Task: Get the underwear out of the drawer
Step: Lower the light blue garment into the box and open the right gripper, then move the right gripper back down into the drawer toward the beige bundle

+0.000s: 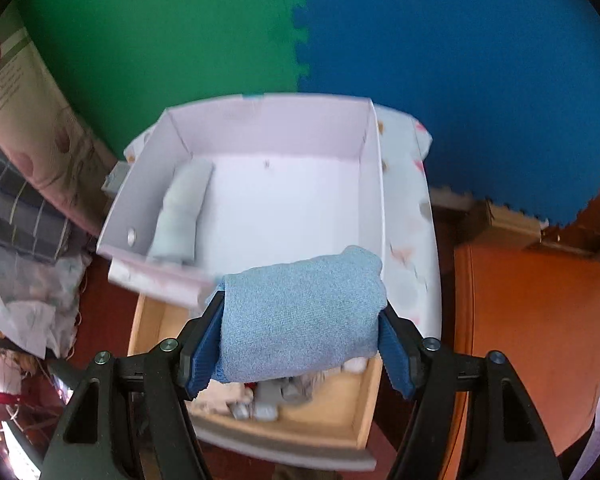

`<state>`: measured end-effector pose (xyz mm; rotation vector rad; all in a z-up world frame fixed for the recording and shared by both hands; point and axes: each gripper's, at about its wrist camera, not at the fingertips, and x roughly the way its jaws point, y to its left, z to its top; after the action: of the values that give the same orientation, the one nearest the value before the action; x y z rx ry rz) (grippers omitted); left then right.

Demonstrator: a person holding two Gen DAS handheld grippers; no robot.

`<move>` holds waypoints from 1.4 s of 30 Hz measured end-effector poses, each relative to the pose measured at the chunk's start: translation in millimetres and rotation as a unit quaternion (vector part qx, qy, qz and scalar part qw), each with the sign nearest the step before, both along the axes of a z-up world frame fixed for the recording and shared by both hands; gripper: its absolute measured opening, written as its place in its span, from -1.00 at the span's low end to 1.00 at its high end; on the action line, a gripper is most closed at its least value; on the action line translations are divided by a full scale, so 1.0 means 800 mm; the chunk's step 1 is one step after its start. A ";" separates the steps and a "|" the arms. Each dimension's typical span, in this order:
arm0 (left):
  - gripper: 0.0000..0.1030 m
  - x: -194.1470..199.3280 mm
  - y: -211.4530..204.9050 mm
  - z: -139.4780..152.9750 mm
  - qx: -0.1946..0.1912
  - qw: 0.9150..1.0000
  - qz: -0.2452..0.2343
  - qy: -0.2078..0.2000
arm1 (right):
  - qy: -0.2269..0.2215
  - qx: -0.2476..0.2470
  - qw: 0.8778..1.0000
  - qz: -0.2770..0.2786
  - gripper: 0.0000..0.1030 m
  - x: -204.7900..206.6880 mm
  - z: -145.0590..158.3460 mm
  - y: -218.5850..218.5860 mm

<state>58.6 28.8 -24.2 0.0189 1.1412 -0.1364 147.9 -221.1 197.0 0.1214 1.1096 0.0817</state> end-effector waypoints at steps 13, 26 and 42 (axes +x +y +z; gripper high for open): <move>-0.22 0.002 0.003 -0.001 -0.018 1.000 0.000 0.001 | 0.073 -0.020 0.997 0.018 0.30 0.103 -0.089 0.039; -0.22 0.001 0.004 0.001 -0.030 1.000 -0.001 -0.006 | 0.077 -0.043 0.996 0.018 0.47 0.099 -0.104 0.038; -0.22 0.005 0.003 -0.004 -0.026 1.000 0.007 0.006 | 0.068 -0.004 0.997 0.042 0.48 -0.067 -0.067 0.008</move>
<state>62.3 31.0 -27.1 -0.0350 1.1492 -0.1538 94.7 -214.6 143.4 0.0739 1.2519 0.1469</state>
